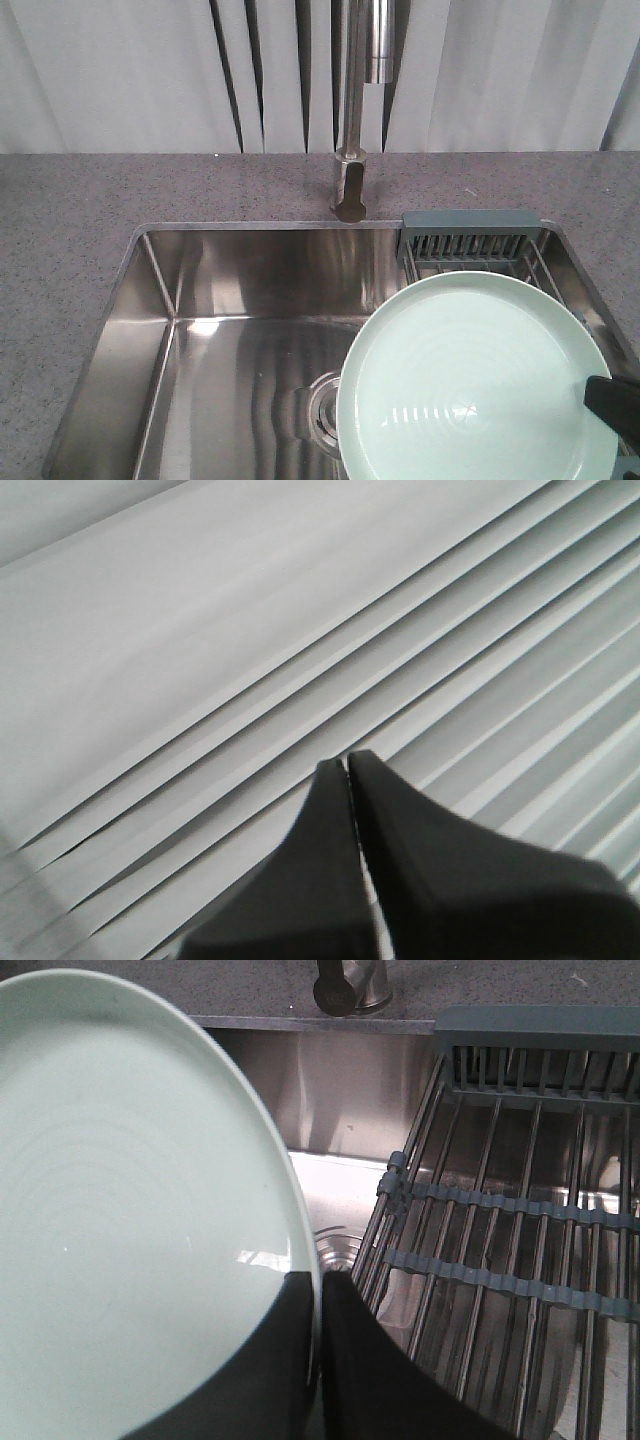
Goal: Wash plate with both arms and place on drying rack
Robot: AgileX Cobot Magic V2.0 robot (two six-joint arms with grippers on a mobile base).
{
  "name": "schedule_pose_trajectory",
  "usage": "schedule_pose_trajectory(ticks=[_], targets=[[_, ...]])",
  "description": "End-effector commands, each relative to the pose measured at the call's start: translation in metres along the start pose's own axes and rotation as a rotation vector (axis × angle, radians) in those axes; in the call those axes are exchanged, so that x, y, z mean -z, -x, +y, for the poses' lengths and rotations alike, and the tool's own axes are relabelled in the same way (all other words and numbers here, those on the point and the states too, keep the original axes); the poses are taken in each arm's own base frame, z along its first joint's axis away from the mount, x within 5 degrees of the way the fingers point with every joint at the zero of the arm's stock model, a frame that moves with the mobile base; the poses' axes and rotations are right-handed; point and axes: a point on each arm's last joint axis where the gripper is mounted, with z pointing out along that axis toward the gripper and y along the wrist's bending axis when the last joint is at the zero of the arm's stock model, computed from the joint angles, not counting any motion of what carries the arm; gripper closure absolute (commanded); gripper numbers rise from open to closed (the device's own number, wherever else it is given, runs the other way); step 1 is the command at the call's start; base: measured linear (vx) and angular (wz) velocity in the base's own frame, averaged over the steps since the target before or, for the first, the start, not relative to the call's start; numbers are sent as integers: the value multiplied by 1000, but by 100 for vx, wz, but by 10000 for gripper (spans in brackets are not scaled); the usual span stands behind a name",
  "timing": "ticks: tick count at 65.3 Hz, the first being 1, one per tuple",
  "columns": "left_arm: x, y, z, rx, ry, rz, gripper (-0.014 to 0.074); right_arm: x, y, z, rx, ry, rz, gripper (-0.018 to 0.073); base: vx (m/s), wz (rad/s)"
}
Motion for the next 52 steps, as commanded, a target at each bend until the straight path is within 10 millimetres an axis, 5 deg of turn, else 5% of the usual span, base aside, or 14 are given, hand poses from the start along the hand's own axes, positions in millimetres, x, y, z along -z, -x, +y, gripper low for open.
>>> schedule_pose_trajectory(ticks=[1, 13, 23, 40, 52], targets=[[-5, 10, -45, -87, -198, -32, 603, 4, 12, 2, -18, -1, -73, 561, 0, 0], [-40, 8, -94, -419, -243, 63, 603, 4, 12, 2, -19, -2, -74, 561, 0, 0], [-90, -1, -102, -559, -180, 166, 599, 4, 12, 2, -19, -2, -74, 561, 0, 0], [-178, -43, -73, -560, -219, 450, 541, 4, 12, 2, -19, -2, -74, 561, 0, 0], [-231, -76, -44, -471, -253, 682, 379, 4, 12, 2, -19, -2, -74, 561, 0, 0]])
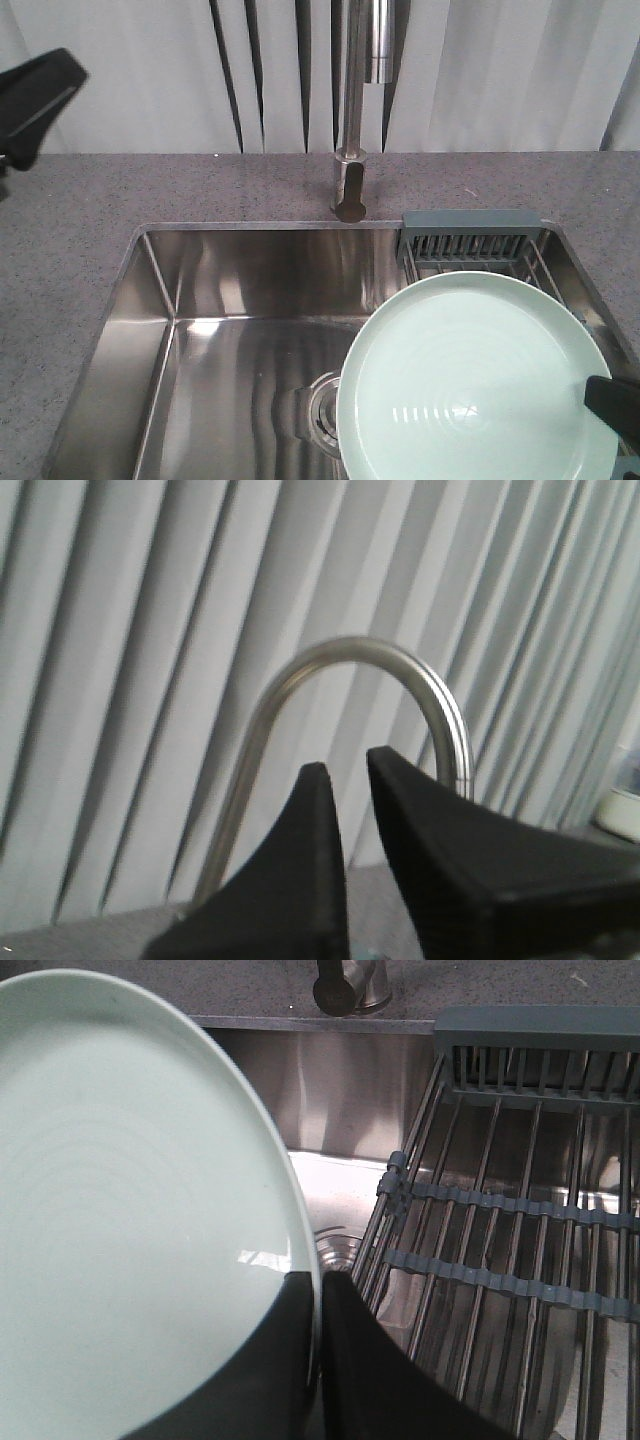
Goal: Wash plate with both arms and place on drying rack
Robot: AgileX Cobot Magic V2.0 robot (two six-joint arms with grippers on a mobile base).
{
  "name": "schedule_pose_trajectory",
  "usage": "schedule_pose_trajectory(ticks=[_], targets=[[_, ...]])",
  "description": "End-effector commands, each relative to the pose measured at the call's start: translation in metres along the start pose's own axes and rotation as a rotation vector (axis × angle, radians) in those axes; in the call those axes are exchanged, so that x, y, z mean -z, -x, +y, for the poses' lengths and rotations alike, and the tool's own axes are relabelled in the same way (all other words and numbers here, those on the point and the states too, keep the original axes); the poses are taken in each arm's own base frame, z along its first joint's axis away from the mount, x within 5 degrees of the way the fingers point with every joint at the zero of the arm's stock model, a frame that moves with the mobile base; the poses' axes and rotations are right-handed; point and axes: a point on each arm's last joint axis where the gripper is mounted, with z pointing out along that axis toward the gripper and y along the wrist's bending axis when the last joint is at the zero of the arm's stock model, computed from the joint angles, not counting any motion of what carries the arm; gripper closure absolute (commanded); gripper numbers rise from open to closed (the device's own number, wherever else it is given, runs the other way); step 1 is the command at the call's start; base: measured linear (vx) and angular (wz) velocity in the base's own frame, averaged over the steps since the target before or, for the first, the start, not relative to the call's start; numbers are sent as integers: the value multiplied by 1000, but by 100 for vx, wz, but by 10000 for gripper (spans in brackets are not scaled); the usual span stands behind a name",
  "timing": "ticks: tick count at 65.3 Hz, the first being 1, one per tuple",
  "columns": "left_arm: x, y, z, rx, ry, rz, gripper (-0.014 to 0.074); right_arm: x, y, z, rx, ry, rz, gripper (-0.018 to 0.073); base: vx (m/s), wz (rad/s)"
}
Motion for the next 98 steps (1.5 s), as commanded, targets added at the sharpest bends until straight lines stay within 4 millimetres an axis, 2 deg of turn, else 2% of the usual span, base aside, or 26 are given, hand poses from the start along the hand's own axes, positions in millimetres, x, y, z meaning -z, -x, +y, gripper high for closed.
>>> schedule_pose_trajectory(ticks=[1, 12, 19, 34, 37, 55, 78, 98], targets=[[-30, 3, 0, 63, -140, 54, 361, 4, 12, 2, -19, -2, -74, 561, 0, 0], [-78, -10, 28, 92, -176, 204, 153, 4, 12, 2, -19, -2, -74, 561, 0, 0], [-105, -17, 44, 107, -210, 279, 80, 4, 12, 2, -19, -2, -74, 561, 0, 0], [-151, -33, 69, 180, -296, 388, 57, 4, 12, 2, -19, -2, -74, 561, 0, 0], [-162, -42, 76, 190, -300, 412, 57, 4, 12, 2, -19, -2, -74, 561, 0, 0], [-213, -73, 91, 237, -340, 453, 57, 4, 12, 2, -19, -2, -74, 561, 0, 0], [-251, -95, 101, 246, -379, 453, 58, 4, 12, 2, -19, -2, -74, 561, 0, 0], [-261, -107, 111, 282, -364, 474, 58, 4, 12, 2, -19, -2, -74, 561, 0, 0]])
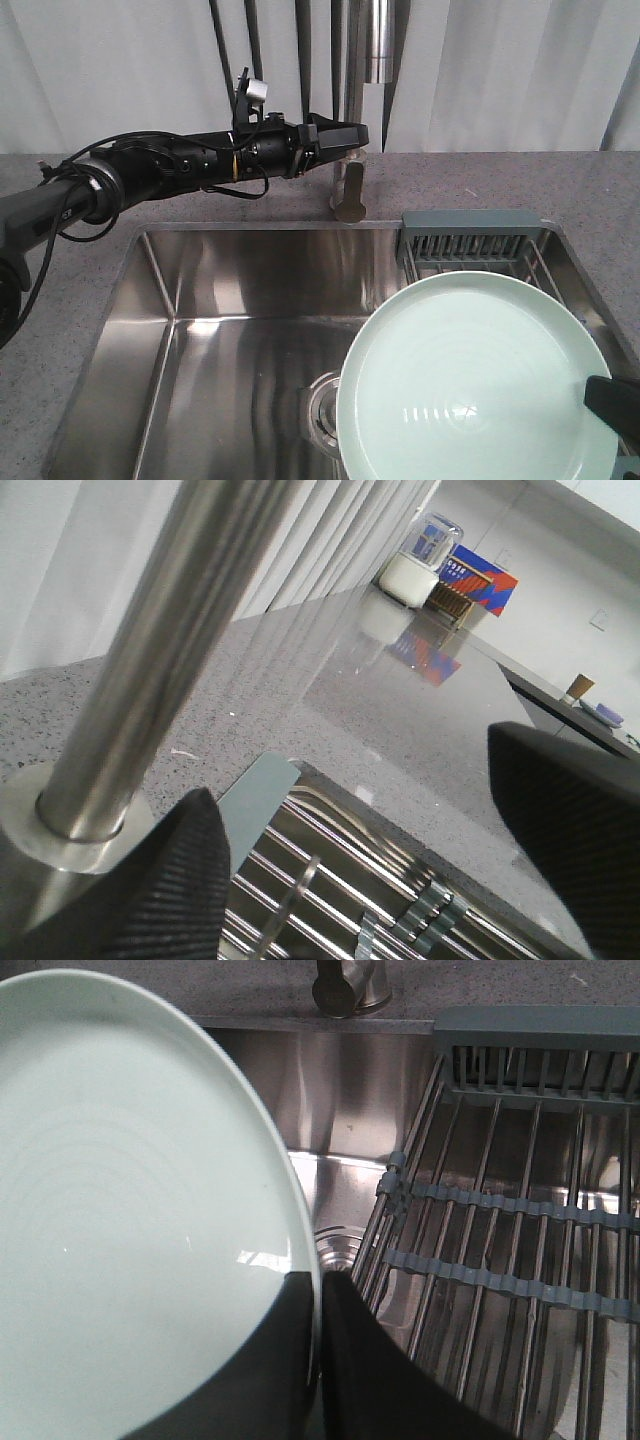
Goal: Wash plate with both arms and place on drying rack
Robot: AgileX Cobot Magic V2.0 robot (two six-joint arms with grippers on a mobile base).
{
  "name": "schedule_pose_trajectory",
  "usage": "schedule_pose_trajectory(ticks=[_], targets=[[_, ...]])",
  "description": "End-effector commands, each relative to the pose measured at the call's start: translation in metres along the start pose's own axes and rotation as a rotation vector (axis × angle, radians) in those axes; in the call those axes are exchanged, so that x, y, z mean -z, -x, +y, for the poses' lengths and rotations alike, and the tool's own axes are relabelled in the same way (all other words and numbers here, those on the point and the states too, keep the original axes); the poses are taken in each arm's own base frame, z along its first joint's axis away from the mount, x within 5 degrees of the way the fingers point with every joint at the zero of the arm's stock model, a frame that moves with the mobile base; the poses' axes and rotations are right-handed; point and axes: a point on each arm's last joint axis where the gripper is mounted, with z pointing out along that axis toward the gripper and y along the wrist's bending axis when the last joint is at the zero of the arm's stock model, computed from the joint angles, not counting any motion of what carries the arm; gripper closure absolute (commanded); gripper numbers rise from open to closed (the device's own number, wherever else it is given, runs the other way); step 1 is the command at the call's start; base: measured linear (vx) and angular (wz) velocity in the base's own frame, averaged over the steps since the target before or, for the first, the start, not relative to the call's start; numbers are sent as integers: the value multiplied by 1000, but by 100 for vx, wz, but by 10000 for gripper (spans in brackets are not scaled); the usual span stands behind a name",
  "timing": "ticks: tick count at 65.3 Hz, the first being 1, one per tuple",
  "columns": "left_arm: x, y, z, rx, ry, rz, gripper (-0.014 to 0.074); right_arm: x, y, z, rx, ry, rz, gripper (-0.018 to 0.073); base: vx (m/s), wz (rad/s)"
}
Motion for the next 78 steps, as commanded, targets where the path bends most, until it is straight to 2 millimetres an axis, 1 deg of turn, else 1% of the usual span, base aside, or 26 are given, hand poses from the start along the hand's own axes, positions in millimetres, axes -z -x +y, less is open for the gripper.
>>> schedule_pose_trajectory(ticks=[1, 12, 29, 39, 58, 78], targets=[[3, 27, -35, -17, -79, -71, 58, 4, 12, 2, -19, -2, -74, 561, 0, 0], [1, 24, -36, -12, -99, -57, 58, 4, 12, 2, -19, -2, -74, 561, 0, 0], [-11, 14, -45, -17, -125, -26, 58, 4, 12, 2, -19, -2, -74, 561, 0, 0], [-15, 9, -48, -34, -125, 11, 58, 4, 12, 2, -19, -2, -74, 561, 0, 0], [-14, -1, -49, -30, -142, 125, 58, 4, 12, 2, -19, -2, -74, 561, 0, 0], [-12, -7, -57, 6, -225, 191, 63, 4, 12, 2, -19, -2, -74, 561, 0, 0]])
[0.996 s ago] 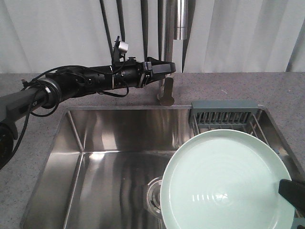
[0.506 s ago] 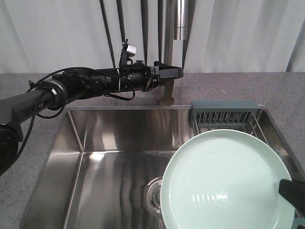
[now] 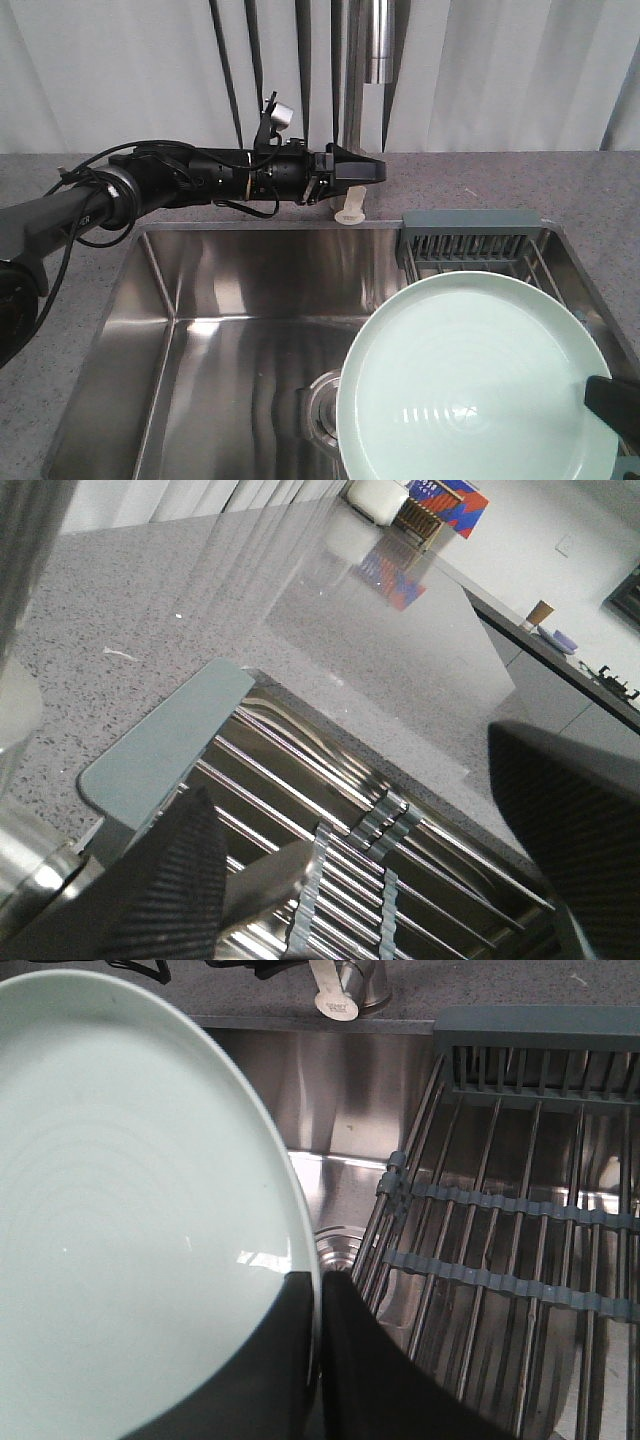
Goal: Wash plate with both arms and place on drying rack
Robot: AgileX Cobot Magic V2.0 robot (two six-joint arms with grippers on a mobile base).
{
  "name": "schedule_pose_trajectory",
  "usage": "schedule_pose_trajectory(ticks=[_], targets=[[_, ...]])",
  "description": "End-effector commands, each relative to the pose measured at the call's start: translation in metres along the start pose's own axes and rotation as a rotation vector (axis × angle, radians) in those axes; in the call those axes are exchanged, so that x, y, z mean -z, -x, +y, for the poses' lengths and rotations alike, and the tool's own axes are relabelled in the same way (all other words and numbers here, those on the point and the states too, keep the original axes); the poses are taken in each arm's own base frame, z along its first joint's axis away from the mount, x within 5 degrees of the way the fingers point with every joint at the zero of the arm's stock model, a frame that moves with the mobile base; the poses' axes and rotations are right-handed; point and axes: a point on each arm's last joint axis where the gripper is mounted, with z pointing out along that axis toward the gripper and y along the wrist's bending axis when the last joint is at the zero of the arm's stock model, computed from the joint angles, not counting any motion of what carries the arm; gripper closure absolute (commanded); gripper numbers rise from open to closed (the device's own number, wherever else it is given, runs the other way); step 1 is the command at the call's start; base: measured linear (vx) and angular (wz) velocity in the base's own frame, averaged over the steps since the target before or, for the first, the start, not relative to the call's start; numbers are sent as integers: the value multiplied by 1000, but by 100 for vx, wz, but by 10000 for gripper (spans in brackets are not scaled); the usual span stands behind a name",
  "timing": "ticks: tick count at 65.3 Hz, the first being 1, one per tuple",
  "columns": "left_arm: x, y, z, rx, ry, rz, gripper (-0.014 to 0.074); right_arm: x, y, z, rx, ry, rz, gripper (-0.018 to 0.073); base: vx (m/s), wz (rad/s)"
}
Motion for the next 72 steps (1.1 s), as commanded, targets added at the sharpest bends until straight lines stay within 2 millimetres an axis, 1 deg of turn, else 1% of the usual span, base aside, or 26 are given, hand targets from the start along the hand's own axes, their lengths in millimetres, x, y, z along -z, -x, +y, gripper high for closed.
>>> schedule_pose_trajectory(ticks=[1, 11, 19, 28, 38, 48, 56, 66, 72], targets=[[4, 16, -51, -39, -181, 28, 63, 4, 12, 2, -19, -2, -74, 561, 0, 0], [5, 16, -50, -40, -170, 24, 63, 4, 12, 2, -19, -2, -74, 561, 0, 0], [9, 22, -49, -51, -157, 6, 63, 4, 12, 2, -19, -2, -74, 561, 0, 0], [23, 33, -46, -55, -150, -18, 70, 4, 12, 2, -19, -2, -74, 561, 0, 0], [46, 40, -38, -28, -161, -24, 118, 4, 12, 2, -19, -2, -74, 561, 0, 0], [75, 44, -32, -32, -224, 1, 212, 4, 12, 2, -19, -2, -74, 561, 0, 0], [94, 52, -32, -60, -180, -6, 316, 4, 12, 2, -19, -2, -74, 561, 0, 0], [118, 65, -45, -115, -135, -23, 475, 4, 12, 2, -19, -2, -74, 561, 0, 0], [134, 73, -57, -164, -97, -22, 559, 4, 12, 2, -19, -2, -74, 561, 0, 0]])
